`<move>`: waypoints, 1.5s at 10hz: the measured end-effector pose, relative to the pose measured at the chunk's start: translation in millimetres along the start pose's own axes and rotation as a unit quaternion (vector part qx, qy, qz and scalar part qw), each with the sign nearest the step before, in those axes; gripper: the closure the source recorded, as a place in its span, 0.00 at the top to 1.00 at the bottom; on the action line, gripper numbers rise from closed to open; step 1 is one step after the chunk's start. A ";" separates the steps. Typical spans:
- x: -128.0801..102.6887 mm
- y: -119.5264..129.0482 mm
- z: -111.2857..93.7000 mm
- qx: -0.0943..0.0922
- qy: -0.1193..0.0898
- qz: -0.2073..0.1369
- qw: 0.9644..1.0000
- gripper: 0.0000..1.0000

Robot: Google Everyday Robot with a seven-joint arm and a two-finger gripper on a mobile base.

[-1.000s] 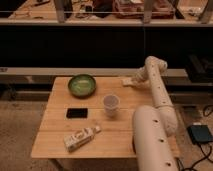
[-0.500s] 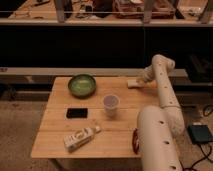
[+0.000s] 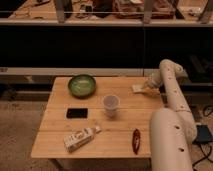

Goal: Wipe the white sponge on the table

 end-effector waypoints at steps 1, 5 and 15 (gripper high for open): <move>1.6 4.1 0.4 -0.004 0.000 -0.003 1.000 0.00; 2.1 4.8 1.0 -0.006 0.001 -0.004 1.000 0.00; 1.7 87.6 10.9 -0.016 -0.006 -0.042 0.999 0.00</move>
